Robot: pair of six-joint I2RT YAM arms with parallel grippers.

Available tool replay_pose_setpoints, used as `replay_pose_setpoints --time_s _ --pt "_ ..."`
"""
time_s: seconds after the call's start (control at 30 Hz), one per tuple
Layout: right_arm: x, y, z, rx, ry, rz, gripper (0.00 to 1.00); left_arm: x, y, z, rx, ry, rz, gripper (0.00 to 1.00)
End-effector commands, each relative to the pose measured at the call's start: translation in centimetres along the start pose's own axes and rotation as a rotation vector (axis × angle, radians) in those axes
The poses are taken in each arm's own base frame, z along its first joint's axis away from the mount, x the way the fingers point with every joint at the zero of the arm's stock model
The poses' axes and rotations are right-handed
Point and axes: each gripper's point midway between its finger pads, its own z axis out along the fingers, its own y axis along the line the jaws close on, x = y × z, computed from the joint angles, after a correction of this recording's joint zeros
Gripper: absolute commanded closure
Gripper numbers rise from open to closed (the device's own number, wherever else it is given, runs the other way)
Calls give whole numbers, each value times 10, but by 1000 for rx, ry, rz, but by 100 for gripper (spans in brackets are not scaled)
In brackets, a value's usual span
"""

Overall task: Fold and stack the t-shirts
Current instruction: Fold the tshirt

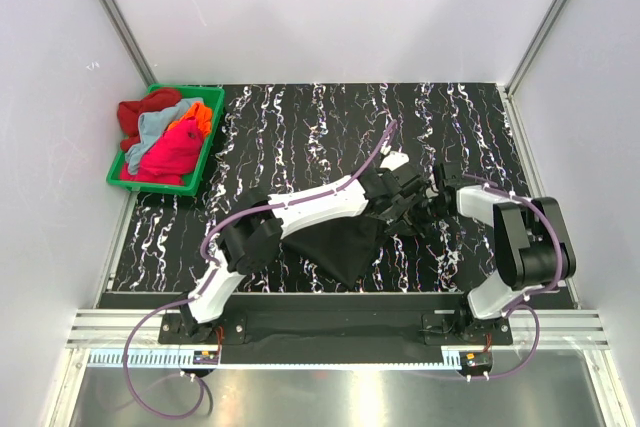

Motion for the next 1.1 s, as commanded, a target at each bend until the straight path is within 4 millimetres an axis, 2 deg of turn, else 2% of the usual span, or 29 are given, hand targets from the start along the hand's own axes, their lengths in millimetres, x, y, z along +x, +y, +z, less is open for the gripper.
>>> replay_pose_setpoints --time_s 0.0,0.17,0.4,0.67,1.07 --pt "-8 5 7 -14 -11 -21 100 -24 -5 -24 48 -71 -36 100" --pt "-13 -20 20 61 -27 -16 100 -25 -12 -26 82 -63 -35 100" --pt "-23 -36 28 121 -59 -38 100 -17 -23 -25 134 -29 -37 100" --pt "-25 -35 29 121 -65 -28 100 -11 -41 -21 201 -1 -36 100" --pt "-24 -35 33 113 -43 -13 100 2 -48 -14 224 40 -29 100"
